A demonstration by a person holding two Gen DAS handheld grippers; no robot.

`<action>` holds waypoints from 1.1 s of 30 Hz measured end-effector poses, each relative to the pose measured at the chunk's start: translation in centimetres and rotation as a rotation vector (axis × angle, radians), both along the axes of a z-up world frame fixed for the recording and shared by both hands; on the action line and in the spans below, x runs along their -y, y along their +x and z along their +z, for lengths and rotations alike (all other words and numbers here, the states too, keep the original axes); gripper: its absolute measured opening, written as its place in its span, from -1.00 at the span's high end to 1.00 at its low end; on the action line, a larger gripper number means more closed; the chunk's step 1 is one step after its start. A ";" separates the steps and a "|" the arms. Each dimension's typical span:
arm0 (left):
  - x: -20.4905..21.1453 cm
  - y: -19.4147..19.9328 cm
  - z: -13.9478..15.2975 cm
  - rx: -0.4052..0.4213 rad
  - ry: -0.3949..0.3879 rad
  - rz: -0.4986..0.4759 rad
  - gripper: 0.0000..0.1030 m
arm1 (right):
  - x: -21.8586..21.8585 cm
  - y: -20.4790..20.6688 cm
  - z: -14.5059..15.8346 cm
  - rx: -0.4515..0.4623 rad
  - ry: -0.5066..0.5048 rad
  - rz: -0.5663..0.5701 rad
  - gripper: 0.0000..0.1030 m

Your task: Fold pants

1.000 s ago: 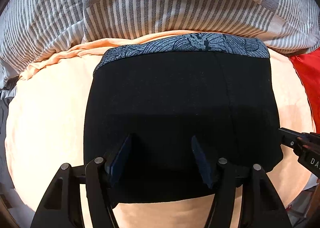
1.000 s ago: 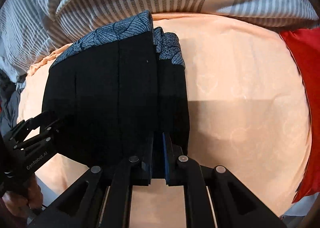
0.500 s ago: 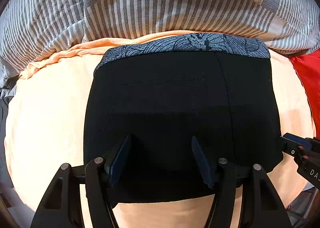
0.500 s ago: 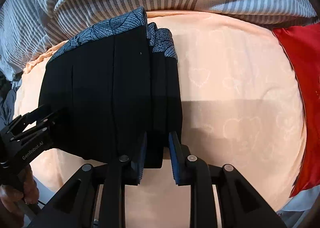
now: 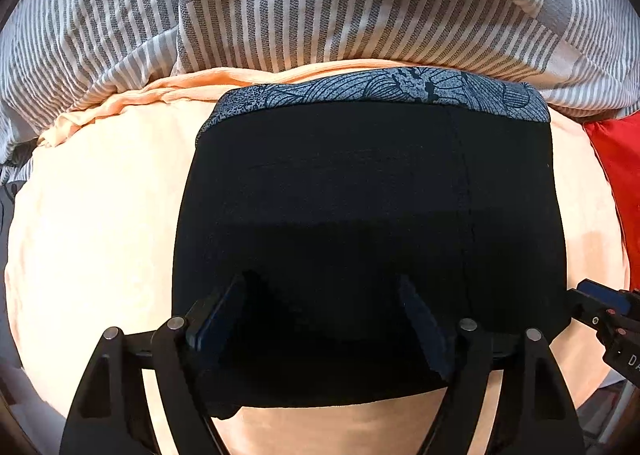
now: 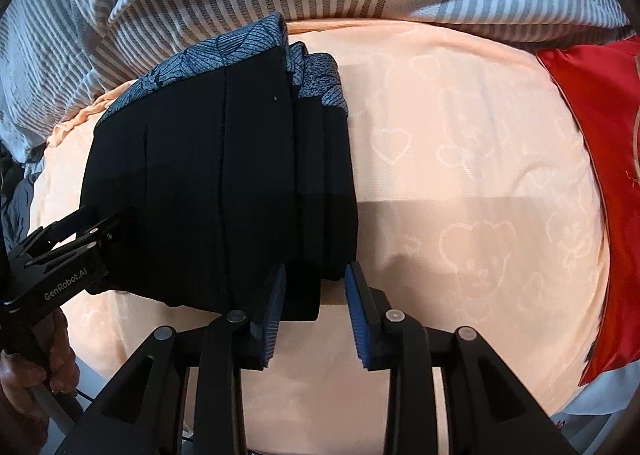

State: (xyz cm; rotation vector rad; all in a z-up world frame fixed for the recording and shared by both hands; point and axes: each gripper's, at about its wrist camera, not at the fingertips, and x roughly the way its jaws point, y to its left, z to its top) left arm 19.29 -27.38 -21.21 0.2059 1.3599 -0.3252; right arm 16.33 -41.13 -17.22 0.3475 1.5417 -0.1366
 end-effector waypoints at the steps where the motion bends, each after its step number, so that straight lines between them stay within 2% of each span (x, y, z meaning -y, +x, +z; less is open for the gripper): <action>1: -0.1 0.1 0.0 -0.001 -0.001 0.001 -0.56 | 0.1 0.0 0.1 0.000 0.002 -0.002 0.31; 7: -0.2 0.2 0.2 -0.005 -0.002 0.004 -0.56 | 0.1 -0.1 0.6 0.005 0.001 -0.007 0.30; 10: -0.6 0.0 0.7 -0.006 -0.007 0.019 -0.56 | 0.4 -0.1 1.3 0.041 -0.002 -0.023 0.30; 20: -5.1 2.3 1.4 -0.003 0.010 0.103 -0.56 | 0.5 2.2 2.3 0.115 0.017 -0.036 0.30; 22: -5.8 3.0 1.2 -0.016 0.004 0.119 -0.56 | -0.2 2.4 2.1 0.116 0.023 -0.017 0.22; 24: -6.4 3.5 0.6 -0.048 -0.003 0.128 -0.56 | -0.9 2.6 1.3 0.096 0.025 0.014 0.00; 26: -6.8 3.9 -0.4 -0.077 -0.019 0.143 -0.56 | -1.8 2.6 -0.2 0.047 0.017 0.044 -0.03; 28: -7.1 3.8 -0.8 -0.091 -0.048 0.174 -0.56 | -1.8 2.4 -0.8 0.043 0.028 0.021 -0.06; 30: -7.2 3.9 -1.1 -0.105 -0.062 0.198 -0.78 | -1.7 2.4 -0.9 0.044 0.026 0.008 -0.18; 33: -7.4 3.9 -1.4 -0.118 -0.077 0.211 -0.78 | -1.3 2.2 -1.0 0.038 0.045 -0.021 -0.25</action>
